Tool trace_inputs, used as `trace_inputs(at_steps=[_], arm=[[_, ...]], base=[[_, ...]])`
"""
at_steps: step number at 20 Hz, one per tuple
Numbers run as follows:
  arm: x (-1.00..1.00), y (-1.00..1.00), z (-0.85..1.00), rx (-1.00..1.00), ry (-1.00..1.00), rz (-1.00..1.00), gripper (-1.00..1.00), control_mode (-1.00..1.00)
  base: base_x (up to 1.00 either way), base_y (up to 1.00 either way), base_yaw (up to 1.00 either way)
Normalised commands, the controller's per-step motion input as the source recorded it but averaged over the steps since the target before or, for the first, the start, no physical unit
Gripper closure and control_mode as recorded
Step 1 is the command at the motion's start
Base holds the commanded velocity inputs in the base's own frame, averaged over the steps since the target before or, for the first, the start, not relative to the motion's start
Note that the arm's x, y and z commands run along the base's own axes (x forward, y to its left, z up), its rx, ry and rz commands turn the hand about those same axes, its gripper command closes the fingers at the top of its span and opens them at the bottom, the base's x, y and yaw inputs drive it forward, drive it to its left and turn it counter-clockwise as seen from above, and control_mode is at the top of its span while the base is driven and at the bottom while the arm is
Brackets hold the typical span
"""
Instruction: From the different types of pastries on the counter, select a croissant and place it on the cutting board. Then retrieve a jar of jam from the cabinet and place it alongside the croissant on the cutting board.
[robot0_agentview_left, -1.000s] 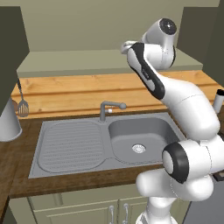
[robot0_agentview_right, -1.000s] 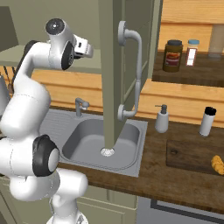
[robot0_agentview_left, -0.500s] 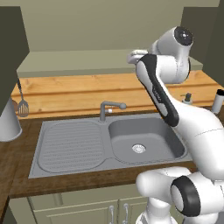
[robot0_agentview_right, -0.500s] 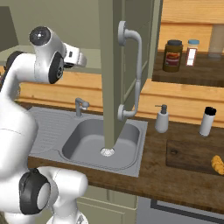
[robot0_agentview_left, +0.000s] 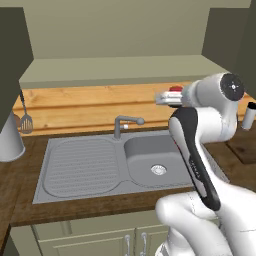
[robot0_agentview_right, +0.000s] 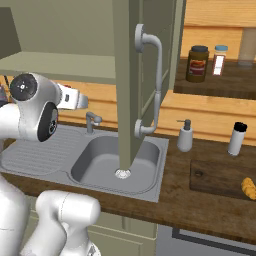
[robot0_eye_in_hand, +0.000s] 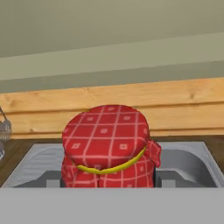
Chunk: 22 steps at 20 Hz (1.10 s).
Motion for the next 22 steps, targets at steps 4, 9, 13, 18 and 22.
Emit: trace_inputs(at_steps=[4,9,13,18,22], arm=[[-1.0,0.0,-0.71,0.0,-0.02,0.0,1.0,-1.0],[-0.95,0.0,-0.73,0.0,-0.03,0.01,1.0,-1.0],[-0.76,0.0,-0.87,0.0,-0.02,0.05,1.0,-1.0],[-0.56,0.0,-0.88,0.0,-0.02,0.07,1.0,-1.0],[-0.53,0.0,-0.73,0.0,-0.06,0.09,1.0,-1.0]], base=[[0.0,0.0,0.0],[0.0,0.0,0.0],[0.0,0.0,0.0],[0.0,0.0,0.0],[0.0,0.0,0.0]])
